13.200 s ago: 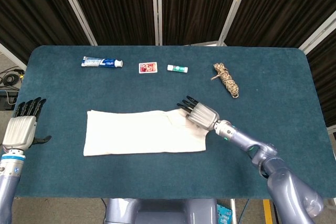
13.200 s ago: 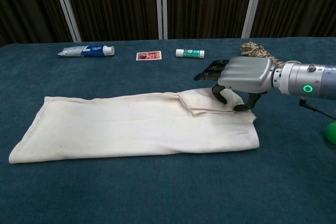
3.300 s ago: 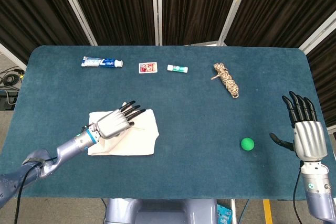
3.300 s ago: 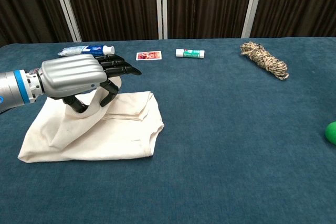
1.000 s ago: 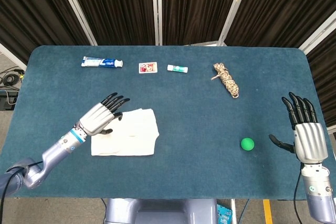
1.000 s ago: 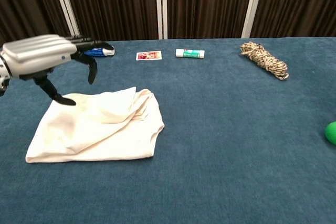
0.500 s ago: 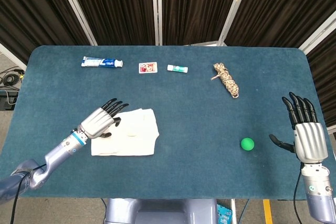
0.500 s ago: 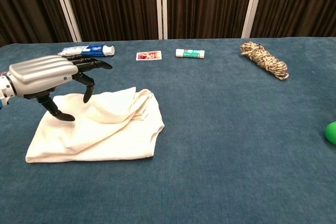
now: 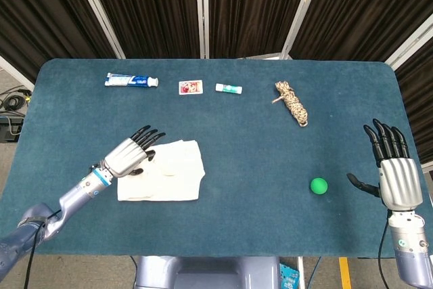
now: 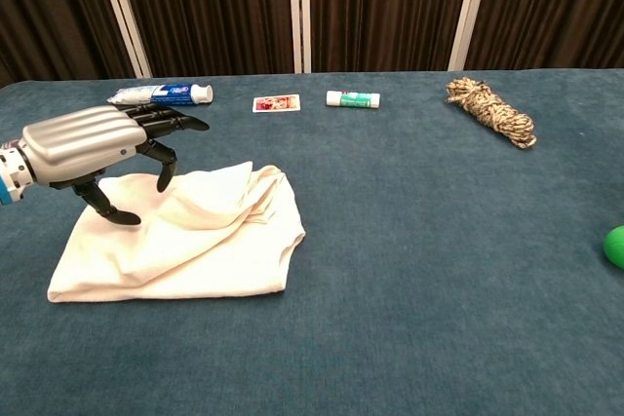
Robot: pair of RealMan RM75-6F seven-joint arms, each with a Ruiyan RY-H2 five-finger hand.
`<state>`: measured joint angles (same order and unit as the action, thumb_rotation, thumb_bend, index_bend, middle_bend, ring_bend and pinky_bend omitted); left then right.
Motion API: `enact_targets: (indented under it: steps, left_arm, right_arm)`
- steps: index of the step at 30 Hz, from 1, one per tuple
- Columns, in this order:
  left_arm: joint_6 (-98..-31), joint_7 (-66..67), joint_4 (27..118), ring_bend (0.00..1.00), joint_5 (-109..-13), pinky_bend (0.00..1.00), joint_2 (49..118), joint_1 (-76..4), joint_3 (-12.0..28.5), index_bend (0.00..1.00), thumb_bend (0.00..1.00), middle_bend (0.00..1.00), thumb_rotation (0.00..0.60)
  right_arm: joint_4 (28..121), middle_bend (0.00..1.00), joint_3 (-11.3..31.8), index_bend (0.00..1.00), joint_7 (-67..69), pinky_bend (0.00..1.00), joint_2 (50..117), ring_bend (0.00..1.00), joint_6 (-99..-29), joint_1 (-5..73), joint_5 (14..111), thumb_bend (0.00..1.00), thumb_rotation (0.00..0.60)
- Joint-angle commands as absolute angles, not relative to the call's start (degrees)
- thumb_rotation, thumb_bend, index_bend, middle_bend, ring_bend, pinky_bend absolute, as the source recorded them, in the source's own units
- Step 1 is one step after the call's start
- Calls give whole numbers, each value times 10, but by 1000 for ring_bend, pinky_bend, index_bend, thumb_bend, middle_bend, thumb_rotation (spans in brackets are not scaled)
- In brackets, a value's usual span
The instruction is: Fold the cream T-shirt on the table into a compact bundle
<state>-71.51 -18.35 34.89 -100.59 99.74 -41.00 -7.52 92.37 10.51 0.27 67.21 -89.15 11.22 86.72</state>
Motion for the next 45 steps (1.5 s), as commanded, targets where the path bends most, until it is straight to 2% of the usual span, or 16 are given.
enact_targets:
  steps: [1,8,18,26,30,37,45]
  left_arm:
    - [-718,-197,317,0,-1008,0,1022,-414,-74,505,145,0,600]
    - [-721,-209,277,0,-1004,0,1061,-424,-66,494,144,0,600]
    - [-733,-219,275,0,-1005,0,1069,-427,-69,481,147,0,600]
    - [-727,-214,287,0,-1007,0,1063,-429,-74,515,356,0,600]
    - [-726,-212,296,0,-1005,0,1059,-430,-74,548,416,0,600]
    - [-732,-209,310,0,-1006,0,1054,-432,-74,660,419,0,600]
    - [-761,-193,355,0,-1025,0,1041,-442,-78,709,418,0,600]
  right_arm:
    - [924,0,105,36,2,0,672,0,-891,112,867,0,600]
    - [923,0,106,36,3,0,672,0,-892,112,866,0,600]
    - [926,0,107,36,6,0,669,0,-894,111,867,0,600]
    - [927,0,106,36,7,0,668,0,-894,111,868,0,600]
    - [927,0,106,36,7,0,668,0,-895,110,869,0,600]
    - [927,0,107,36,7,0,668,0,-894,111,868,0,600]
    - [929,0,106,36,8,0,667,0,-894,110,868,0,600]
